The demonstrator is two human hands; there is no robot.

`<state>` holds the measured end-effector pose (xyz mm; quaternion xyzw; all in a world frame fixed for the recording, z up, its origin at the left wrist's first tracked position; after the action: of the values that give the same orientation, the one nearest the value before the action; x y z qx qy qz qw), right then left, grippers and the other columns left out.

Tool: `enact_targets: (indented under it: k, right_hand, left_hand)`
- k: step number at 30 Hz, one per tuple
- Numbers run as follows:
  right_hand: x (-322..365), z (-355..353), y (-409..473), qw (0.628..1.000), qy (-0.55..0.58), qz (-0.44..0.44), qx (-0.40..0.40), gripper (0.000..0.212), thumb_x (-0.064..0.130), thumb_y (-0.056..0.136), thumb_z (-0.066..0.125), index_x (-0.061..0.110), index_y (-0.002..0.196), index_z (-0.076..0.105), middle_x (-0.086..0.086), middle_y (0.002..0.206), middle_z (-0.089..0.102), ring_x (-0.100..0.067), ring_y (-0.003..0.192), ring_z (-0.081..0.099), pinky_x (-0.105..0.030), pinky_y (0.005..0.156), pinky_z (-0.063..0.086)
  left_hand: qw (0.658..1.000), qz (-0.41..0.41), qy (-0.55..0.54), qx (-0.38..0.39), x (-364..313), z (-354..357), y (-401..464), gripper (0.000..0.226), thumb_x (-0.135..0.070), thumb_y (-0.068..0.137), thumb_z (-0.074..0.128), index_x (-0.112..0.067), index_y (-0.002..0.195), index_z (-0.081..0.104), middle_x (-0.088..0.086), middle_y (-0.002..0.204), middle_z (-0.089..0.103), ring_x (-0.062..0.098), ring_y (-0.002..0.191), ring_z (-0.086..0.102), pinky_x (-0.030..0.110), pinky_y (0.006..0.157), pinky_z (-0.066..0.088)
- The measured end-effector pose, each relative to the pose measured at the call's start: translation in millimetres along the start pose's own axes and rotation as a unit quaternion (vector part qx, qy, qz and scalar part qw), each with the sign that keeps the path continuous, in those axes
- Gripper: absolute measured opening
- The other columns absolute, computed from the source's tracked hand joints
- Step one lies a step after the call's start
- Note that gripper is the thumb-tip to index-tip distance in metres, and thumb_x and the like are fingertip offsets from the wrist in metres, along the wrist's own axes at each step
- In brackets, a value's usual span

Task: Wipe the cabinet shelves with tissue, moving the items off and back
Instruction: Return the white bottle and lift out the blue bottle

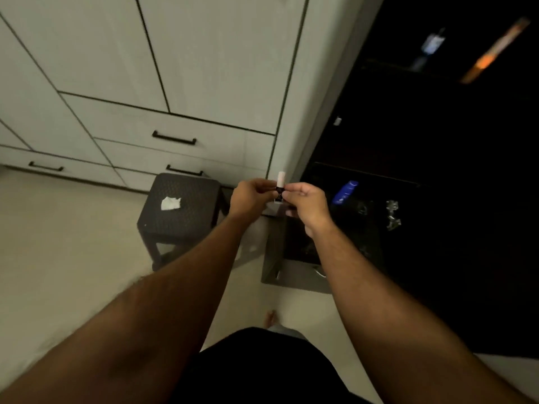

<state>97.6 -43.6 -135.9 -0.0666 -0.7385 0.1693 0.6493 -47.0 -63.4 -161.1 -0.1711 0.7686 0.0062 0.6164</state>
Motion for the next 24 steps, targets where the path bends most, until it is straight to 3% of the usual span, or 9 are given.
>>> enact_targets:
  k: [4, 8, 11, 15, 19, 24]
  right_hand:
    - [0.1, -61.3, -18.3, 0.999, 0.005, -0.021, -0.048, 0.016, 0.006, 0.09, 0.063, 0.012, 0.104, 0.069, -0.004, 0.095, 0.072, -0.016, 0.088, 0.067, -0.032, 0.07, 0.053]
    - [1.4, -115.6, -21.0, 0.994, 0.026, -0.044, -0.096, 0.014, 0.004, 0.088, 0.065, 0.017, 0.092, 0.069, -0.002, 0.085, 0.071, -0.013, 0.08, 0.066, -0.027, 0.06, 0.051]
    - [3.3, -155.2, -16.5, 0.991, 0.026, -0.063, -0.118, 0.013, 0.003, 0.088, 0.066, 0.014, 0.095, 0.069, 0.001, 0.084, 0.071, -0.009, 0.077, 0.066, -0.026, 0.062, 0.052]
    - [4.0, -203.8, 6.8, 0.988, 0.019, -0.071, -0.137, 0.013, 0.002, 0.087, 0.066, 0.011, 0.095, 0.069, 0.0, 0.081, 0.071, -0.007, 0.07, 0.066, -0.02, 0.058, 0.053]
    - [8.4, -241.1, 45.1, 0.987, -0.007, -0.085, -0.136, 0.013, 0.004, 0.086, 0.068, 0.016, 0.091, 0.07, -0.003, 0.088, 0.073, -0.015, 0.08, 0.07, -0.023, 0.06, 0.054]
    - [16.0, -260.9, 85.2, 0.98, -0.045, -0.115, -0.156, 0.013, 0.004, 0.085, 0.069, 0.017, 0.086, 0.071, -0.002, 0.087, 0.072, -0.017, 0.082, 0.07, -0.031, 0.069, 0.059]
  left_hand:
    - [0.998, 0.039, 0.028, 0.052, -31.6, 51.7, -13.0, 0.027, -0.016, 0.084, 0.074, -0.014, 0.111, 0.071, 0.003, 0.099, 0.074, 0.015, 0.088, 0.07, 0.03, 0.076, 0.056]
    - [0.993, 0.063, 0.049, 0.09, -56.3, 104.5, -13.2, 0.025, -0.017, 0.086, 0.072, -0.017, 0.111, 0.069, 0.001, 0.097, 0.072, 0.015, 0.086, 0.069, 0.028, 0.073, 0.056]
    - [0.988, 0.081, 0.069, 0.108, -73.1, 144.2, -8.9, 0.026, -0.016, 0.088, 0.069, -0.017, 0.114, 0.068, -0.001, 0.102, 0.071, 0.011, 0.089, 0.067, 0.027, 0.077, 0.056]
    - [0.989, 0.081, 0.075, 0.095, -87.7, 192.7, 6.3, 0.025, -0.016, 0.087, 0.07, -0.019, 0.112, 0.07, -0.005, 0.101, 0.071, 0.008, 0.094, 0.066, 0.034, 0.089, 0.056]
    - [0.992, 0.084, 0.069, 0.061, -101.4, 232.4, 29.5, 0.026, -0.013, 0.087, 0.07, -0.017, 0.112, 0.071, -0.002, 0.104, 0.073, 0.009, 0.095, 0.067, 0.039, 0.092, 0.055]
    - [0.991, 0.1, 0.084, 0.035, -117.7, 253.5, 55.3, 0.028, -0.009, 0.091, 0.063, -0.016, 0.117, 0.07, -0.001, 0.11, 0.071, 0.007, 0.097, 0.065, 0.03, 0.092, 0.054]
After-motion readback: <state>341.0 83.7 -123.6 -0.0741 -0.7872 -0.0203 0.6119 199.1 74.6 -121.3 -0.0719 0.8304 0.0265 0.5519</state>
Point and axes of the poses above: each hand's wrist, its own y-axis towards the middle knuckle, its own z-axis out of the palm, x = y × z, the point moved 4 cm from there along y, towards the middle knuckle
